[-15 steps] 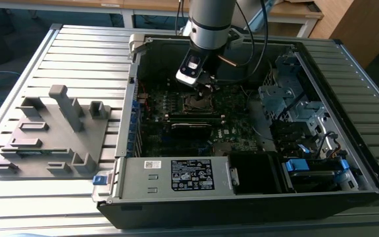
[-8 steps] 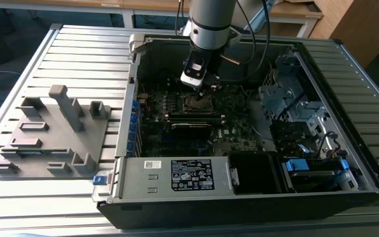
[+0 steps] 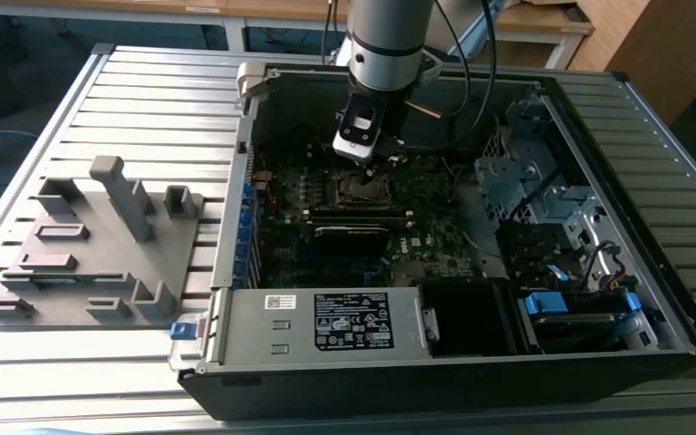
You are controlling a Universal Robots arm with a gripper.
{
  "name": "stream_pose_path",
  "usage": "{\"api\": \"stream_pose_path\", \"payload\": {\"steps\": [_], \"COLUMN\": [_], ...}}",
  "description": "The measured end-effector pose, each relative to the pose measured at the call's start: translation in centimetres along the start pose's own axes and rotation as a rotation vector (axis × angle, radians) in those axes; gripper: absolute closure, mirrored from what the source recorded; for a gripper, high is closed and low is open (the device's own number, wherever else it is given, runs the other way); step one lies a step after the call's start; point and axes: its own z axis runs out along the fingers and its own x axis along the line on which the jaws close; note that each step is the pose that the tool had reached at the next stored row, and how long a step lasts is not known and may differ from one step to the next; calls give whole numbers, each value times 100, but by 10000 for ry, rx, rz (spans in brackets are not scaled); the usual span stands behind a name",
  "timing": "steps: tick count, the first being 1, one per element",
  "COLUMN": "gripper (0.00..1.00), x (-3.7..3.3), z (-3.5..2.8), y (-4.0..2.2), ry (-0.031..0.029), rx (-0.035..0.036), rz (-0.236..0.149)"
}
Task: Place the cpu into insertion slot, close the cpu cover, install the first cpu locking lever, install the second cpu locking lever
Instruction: 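Close the cpu cover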
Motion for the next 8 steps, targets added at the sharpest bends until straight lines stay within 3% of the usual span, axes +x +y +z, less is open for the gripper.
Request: {"api": "stream_pose_path", "payload": {"steps": [3, 8], "gripper": [90, 90], "x": [0, 0], "z": [0, 0], "y": [0, 0], "ry": [3, 25], "rx": [2, 2], "rz": [-231, -976]}}
